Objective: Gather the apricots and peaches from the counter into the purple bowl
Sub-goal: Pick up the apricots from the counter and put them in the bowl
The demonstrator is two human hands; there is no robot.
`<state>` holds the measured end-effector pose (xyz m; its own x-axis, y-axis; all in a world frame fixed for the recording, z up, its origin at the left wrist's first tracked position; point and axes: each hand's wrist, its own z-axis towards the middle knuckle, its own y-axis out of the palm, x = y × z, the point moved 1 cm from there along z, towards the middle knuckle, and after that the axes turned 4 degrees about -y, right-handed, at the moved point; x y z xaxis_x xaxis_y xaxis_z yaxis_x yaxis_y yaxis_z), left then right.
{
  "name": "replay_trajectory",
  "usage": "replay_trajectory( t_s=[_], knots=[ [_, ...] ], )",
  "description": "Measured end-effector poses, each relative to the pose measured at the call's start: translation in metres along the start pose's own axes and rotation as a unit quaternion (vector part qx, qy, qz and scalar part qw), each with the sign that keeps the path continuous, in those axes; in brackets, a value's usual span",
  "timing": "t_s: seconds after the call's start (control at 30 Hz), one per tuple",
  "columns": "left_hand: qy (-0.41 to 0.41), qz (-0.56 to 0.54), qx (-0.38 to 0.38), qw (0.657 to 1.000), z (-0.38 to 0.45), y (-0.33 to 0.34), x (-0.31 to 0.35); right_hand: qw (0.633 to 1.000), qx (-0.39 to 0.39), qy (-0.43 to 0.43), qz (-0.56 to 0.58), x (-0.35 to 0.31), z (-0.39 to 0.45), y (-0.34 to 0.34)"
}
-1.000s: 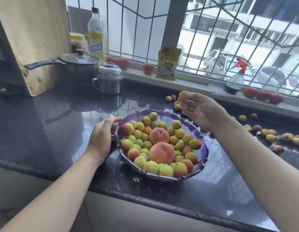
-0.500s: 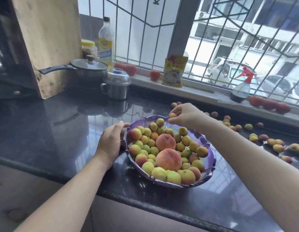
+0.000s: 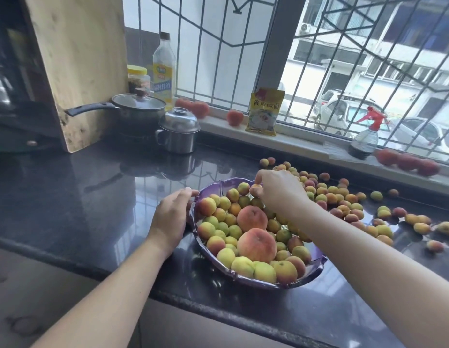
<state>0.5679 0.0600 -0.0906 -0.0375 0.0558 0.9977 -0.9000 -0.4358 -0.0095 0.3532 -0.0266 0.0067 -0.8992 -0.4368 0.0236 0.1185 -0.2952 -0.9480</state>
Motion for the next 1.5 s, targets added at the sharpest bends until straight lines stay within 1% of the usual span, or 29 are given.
replay_trajectory(
  t_s=[0.07, 0.13, 0.2, 0.23, 0.4, 0.47, 0.6, 0.7, 0.73, 0.83, 0.87, 0.97, 1.03, 1.1, 1.13, 1.2, 1.27, 1.3, 1.37, 1.43, 1.5],
  knots=[
    [0.019, 0.037, -0.005, 0.999, -0.001, 0.000, 0.001, 0.999, 0.025, -0.012, -0.029, 0.002, -0.002, 0.003],
    [0.032, 0.061, -0.013, 0.998, -0.002, 0.001, 0.001, 0.999, 0.035, -0.014, -0.004, 0.003, -0.004, 0.006],
    [0.036, 0.061, -0.013, 0.997, -0.004, 0.001, 0.003, 0.999, 0.028, -0.013, 0.037, 0.001, -0.006, 0.007],
    [0.035, 0.059, -0.008, 0.998, -0.005, 0.001, 0.004, 0.999, 0.023, -0.012, 0.040, 0.000, -0.007, 0.006],
    [0.031, 0.059, -0.003, 0.998, -0.014, 0.000, 0.012, 0.998, -0.047, -0.032, 0.030, 0.008, -0.010, -0.011],
    [0.023, 0.058, -0.002, 0.998, -0.016, -0.001, 0.014, 0.998, -0.051, -0.039, 0.011, 0.017, -0.010, -0.022],
    [0.017, 0.080, 0.000, 0.997, -0.014, 0.002, 0.017, 0.999, -0.038, 0.013, 0.032, 0.047, -0.009, -0.043],
    [0.008, 0.089, 0.006, 0.996, -0.011, 0.003, 0.016, 0.995, -0.063, 0.046, 0.054, 0.076, -0.010, -0.040],
    [-0.005, 0.080, 0.011, 0.997, -0.012, 0.002, 0.015, 0.995, -0.071, 0.052, 0.057, 0.084, -0.008, -0.037],
    [-0.066, -0.016, 0.022, 0.997, -0.005, 0.002, 0.005, 0.991, -0.080, 0.078, 0.078, 0.105, 0.012, -0.018],
    [-0.088, -0.033, 0.019, 0.995, 0.001, 0.003, 0.005, 0.990, -0.083, 0.079, 0.083, 0.109, 0.024, -0.007],
    [-0.142, -0.086, -0.030, 0.986, 0.038, 0.011, 0.014, 0.992, -0.092, 0.039, 0.073, 0.113, 0.074, 0.030],
    [-0.125, -0.109, -0.050, 0.985, 0.074, 0.020, 0.023, 0.993, -0.102, 0.013, 0.051, 0.110, 0.114, 0.054],
    [-0.100, -0.089, -0.044, 0.990, 0.100, 0.032, 0.024, 0.994, -0.108, -0.025, 0.007, 0.107, 0.147, 0.073],
    [-0.091, -0.064, -0.044, 0.993, 0.111, 0.038, 0.020, 0.992, -0.109, -0.044, -0.034, 0.107, 0.160, 0.082],
    [-0.088, 0.002, -0.055, 0.995, 0.120, 0.048, 0.008, 0.972, -0.136, -0.093, -0.165, 0.108, 0.178, 0.093],
    [-0.079, 0.065, -0.055, 0.993, 0.120, 0.051, 0.003, 0.947, -0.171, -0.131, -0.240, 0.105, 0.185, 0.094],
    [-0.071, 0.091, -0.050, 0.992, 0.118, 0.051, 0.003, 0.937, -0.182, -0.143, -0.261, 0.102, 0.185, 0.093],
    [-0.067, 0.103, -0.033, 0.992, 0.117, 0.051, 0.002, 0.922, -0.179, -0.170, -0.300, 0.102, 0.188, 0.091],
    [-0.072, 0.104, -0.009, 0.992, 0.118, 0.052, 0.003, 0.912, -0.175, -0.181, -0.324, 0.100, 0.190, 0.087],
    [-0.061, 0.122, 0.003, 0.991, 0.120, 0.054, 0.006, 0.905, -0.178, -0.187, -0.338, 0.103, 0.190, 0.090]
  ],
)
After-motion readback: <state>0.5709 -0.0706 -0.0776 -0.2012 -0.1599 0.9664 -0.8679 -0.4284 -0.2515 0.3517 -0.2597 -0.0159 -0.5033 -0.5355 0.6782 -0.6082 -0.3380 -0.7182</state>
